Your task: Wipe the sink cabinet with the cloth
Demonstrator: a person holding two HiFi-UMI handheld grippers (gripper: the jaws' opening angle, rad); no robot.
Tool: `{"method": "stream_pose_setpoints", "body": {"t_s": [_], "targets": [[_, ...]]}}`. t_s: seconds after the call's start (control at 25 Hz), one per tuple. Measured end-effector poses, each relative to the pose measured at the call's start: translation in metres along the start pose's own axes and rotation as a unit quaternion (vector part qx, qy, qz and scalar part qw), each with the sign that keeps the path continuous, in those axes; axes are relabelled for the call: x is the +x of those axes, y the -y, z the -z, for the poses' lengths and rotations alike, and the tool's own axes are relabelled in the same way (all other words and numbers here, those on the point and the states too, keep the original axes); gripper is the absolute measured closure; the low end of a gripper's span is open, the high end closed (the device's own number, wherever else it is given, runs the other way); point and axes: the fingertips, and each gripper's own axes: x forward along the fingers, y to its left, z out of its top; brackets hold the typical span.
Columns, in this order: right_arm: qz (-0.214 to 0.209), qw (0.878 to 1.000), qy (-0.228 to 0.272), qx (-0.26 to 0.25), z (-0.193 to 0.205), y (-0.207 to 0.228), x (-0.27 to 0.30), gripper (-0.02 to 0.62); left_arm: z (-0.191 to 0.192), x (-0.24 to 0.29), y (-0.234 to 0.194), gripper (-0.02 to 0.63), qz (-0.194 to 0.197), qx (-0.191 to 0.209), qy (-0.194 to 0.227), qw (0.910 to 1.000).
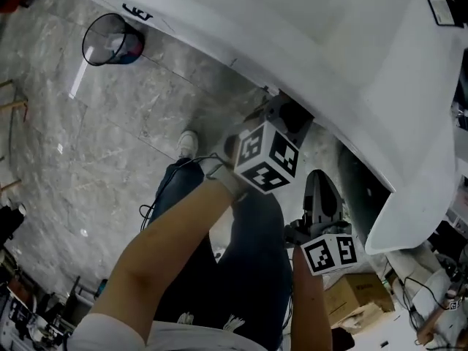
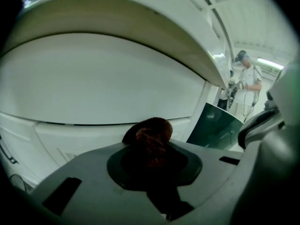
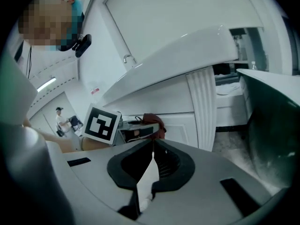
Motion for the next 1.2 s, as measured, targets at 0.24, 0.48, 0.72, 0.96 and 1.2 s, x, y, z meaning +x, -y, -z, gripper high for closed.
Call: {"method": "stream_pose_setpoints", "body": {"t_s": [0.24,0.48,0.72,0.96,1.2], "targets": [[0.085,0.992,0.079,0.054,0.004,0.015,-0.026,0.568,-0.003,0.008,0.034,0.537,0.048,0.021,-0.021,0.9984],[0.108,0.984,0.117,0.085,0.014,0.016,-0.036,0.568,-0.008,0.024,0.064,0.537,0.113,0.084,-0.03,0.9896],[0.145,0.969,0.149,0.132,0.028,0.027,-0.059,0.568,-0.015,0.038,0.088,0.538,0.142,0.056,-0.041,0.9875],[0.145,0.963,0.165,0.159,0.032,0.039,-0.066,0.568,-0.01,0.046,0.083,0.538,0.1,0.026,-0.04,0.9938],[0.12,0.965,0.167,0.165,0.031,0.037,-0.059,0.568,0.008,0.053,0.072,0.538,0.065,-0.007,-0.056,0.9963]]}}
